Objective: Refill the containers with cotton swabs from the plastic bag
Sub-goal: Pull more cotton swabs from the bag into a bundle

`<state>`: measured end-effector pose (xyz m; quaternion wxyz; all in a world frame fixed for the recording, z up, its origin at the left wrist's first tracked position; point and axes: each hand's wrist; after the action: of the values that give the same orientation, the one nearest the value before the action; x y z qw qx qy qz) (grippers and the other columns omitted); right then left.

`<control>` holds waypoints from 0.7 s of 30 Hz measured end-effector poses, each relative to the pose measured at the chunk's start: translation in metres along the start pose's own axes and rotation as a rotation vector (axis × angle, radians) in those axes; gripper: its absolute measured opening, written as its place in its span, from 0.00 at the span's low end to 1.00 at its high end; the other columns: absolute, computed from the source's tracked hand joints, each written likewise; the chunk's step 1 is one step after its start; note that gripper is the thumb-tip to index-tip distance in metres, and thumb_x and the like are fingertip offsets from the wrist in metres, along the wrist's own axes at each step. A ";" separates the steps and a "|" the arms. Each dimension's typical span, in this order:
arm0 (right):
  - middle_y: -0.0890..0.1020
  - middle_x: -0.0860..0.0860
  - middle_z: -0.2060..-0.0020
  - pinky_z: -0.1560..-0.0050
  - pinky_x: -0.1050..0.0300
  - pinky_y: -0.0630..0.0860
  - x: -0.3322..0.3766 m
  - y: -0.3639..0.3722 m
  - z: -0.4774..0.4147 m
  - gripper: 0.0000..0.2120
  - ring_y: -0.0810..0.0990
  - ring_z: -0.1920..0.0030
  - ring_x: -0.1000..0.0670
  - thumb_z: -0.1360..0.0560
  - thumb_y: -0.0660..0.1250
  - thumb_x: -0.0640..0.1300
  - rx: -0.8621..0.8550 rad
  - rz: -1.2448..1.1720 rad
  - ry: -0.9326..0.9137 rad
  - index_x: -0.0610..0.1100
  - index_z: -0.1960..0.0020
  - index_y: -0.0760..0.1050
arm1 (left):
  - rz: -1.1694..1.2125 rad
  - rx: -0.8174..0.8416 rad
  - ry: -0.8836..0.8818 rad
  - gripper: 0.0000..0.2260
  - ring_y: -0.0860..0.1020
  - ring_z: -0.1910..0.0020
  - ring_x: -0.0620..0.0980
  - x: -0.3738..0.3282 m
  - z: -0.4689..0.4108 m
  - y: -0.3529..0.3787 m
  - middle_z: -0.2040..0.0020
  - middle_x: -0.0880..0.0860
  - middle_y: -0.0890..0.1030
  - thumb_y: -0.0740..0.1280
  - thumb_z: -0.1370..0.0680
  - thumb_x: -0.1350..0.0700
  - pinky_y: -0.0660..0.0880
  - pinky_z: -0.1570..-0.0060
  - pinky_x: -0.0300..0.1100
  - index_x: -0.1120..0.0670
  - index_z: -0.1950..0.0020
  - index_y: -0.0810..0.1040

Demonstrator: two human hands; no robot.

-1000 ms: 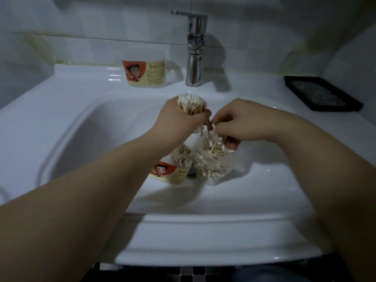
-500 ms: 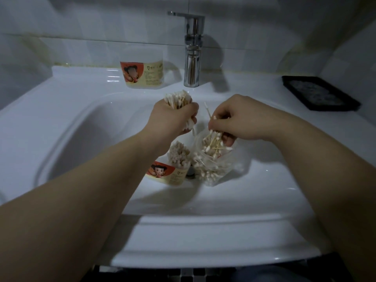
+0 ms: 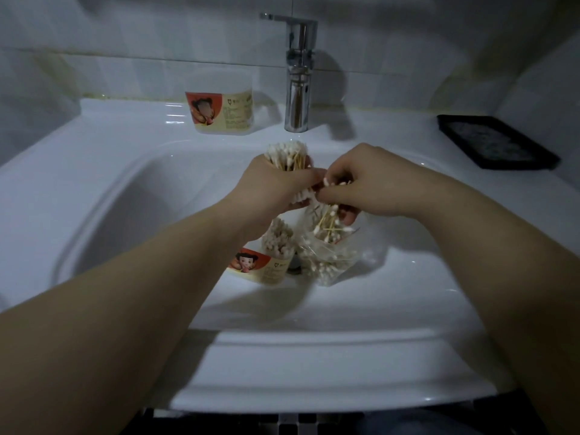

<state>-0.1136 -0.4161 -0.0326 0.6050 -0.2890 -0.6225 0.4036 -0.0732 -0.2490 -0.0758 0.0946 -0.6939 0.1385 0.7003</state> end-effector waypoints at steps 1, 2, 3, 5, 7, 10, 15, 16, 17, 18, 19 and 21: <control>0.85 0.48 0.69 0.60 0.56 0.80 0.000 0.000 0.000 0.12 0.87 0.67 0.53 0.22 0.72 0.47 0.003 -0.007 -0.005 0.38 0.57 0.81 | 0.011 -0.017 0.012 0.07 0.85 0.52 0.58 -0.001 0.000 -0.001 0.54 0.62 0.84 0.74 0.25 0.65 0.83 0.46 0.53 0.63 0.48 0.80; 0.85 0.48 0.69 0.59 0.56 0.80 -0.001 -0.001 -0.001 0.12 0.87 0.67 0.53 0.22 0.73 0.48 0.002 -0.013 -0.007 0.39 0.57 0.81 | 0.019 -0.029 0.022 0.07 0.85 0.52 0.57 -0.003 0.000 0.000 0.54 0.61 0.84 0.74 0.25 0.65 0.83 0.47 0.53 0.61 0.49 0.80; 0.86 0.49 0.69 0.60 0.57 0.80 -0.001 -0.001 -0.001 0.11 0.86 0.67 0.54 0.23 0.74 0.48 -0.001 -0.017 -0.009 0.40 0.57 0.82 | 0.026 -0.043 0.034 0.06 0.85 0.53 0.56 -0.004 -0.001 0.000 0.55 0.60 0.84 0.75 0.25 0.65 0.83 0.48 0.52 0.60 0.50 0.80; 0.86 0.53 0.68 0.63 0.61 0.76 -0.001 -0.003 -0.001 0.07 0.85 0.68 0.57 0.24 0.75 0.49 -0.024 0.003 -0.019 0.46 0.56 0.84 | 0.041 -0.099 0.049 0.05 0.85 0.56 0.53 -0.006 -0.002 0.001 0.59 0.56 0.84 0.74 0.24 0.64 0.84 0.52 0.49 0.58 0.54 0.79; 0.86 0.56 0.67 0.62 0.60 0.77 -0.003 -0.004 -0.001 0.04 0.85 0.68 0.58 0.25 0.75 0.48 -0.050 0.035 -0.031 0.49 0.56 0.85 | 0.067 -0.170 0.057 0.06 0.84 0.60 0.49 -0.007 -0.004 0.000 0.64 0.50 0.83 0.73 0.23 0.64 0.83 0.57 0.45 0.55 0.54 0.77; 0.85 0.58 0.67 0.59 0.60 0.78 -0.006 -0.009 -0.001 0.00 0.85 0.67 0.57 0.26 0.76 0.46 -0.098 -0.009 -0.040 0.50 0.55 0.86 | 0.066 -0.213 0.060 0.05 0.81 0.62 0.47 -0.009 -0.009 -0.007 0.64 0.51 0.81 0.73 0.22 0.61 0.81 0.59 0.42 0.55 0.52 0.78; 0.85 0.58 0.66 0.55 0.55 0.80 -0.007 -0.016 -0.001 0.07 0.85 0.65 0.56 0.27 0.77 0.43 -0.163 -0.056 -0.061 0.55 0.58 0.85 | 0.145 -0.215 0.015 0.07 0.83 0.59 0.47 -0.009 -0.009 -0.008 0.54 0.56 0.84 0.74 0.24 0.63 0.81 0.55 0.42 0.55 0.49 0.81; 0.86 0.56 0.66 0.53 0.53 0.81 -0.008 -0.017 0.000 0.07 0.85 0.64 0.55 0.27 0.76 0.42 -0.173 -0.064 -0.061 0.54 0.57 0.85 | 0.159 -0.199 0.003 0.07 0.83 0.57 0.48 -0.010 -0.008 -0.006 0.52 0.59 0.85 0.74 0.24 0.63 0.82 0.53 0.44 0.55 0.48 0.81; 0.86 0.55 0.66 0.51 0.52 0.82 -0.007 -0.018 0.001 0.07 0.86 0.64 0.55 0.26 0.76 0.42 -0.183 -0.075 -0.062 0.54 0.57 0.85 | 0.171 -0.180 -0.006 0.07 0.84 0.56 0.49 -0.011 -0.006 -0.005 0.48 0.61 0.85 0.73 0.23 0.63 0.82 0.50 0.46 0.55 0.49 0.80; 0.86 0.53 0.67 0.50 0.52 0.82 -0.007 -0.019 0.001 0.07 0.86 0.64 0.54 0.26 0.76 0.41 -0.194 -0.090 -0.066 0.53 0.56 0.85 | 0.177 -0.157 -0.011 0.06 0.85 0.54 0.50 -0.011 -0.005 -0.004 0.46 0.61 0.85 0.72 0.23 0.64 0.82 0.47 0.48 0.55 0.49 0.78; 0.86 0.53 0.67 0.51 0.53 0.82 -0.007 -0.020 0.002 0.07 0.86 0.64 0.54 0.26 0.76 0.40 -0.204 -0.107 -0.070 0.52 0.55 0.86 | 0.174 -0.130 -0.014 0.06 0.86 0.52 0.51 -0.012 -0.004 -0.003 0.45 0.62 0.85 0.72 0.22 0.64 0.82 0.46 0.50 0.55 0.50 0.77; 0.86 0.54 0.68 0.55 0.58 0.81 -0.007 -0.022 0.003 0.07 0.86 0.66 0.54 0.25 0.76 0.39 -0.222 -0.126 -0.077 0.51 0.55 0.86 | 0.133 -0.067 -0.018 0.07 0.86 0.48 0.55 -0.011 -0.003 -0.001 0.48 0.61 0.85 0.72 0.22 0.64 0.83 0.45 0.55 0.55 0.50 0.77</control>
<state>-0.1126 -0.4334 -0.0174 0.5690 -0.2989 -0.7031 0.3042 -0.0703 -0.2485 -0.0648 0.0259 -0.6795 0.1598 0.7156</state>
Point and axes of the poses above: each hand's wrist, its own z-axis away from the middle knuckle, its own y-axis out of the palm, x = y × z
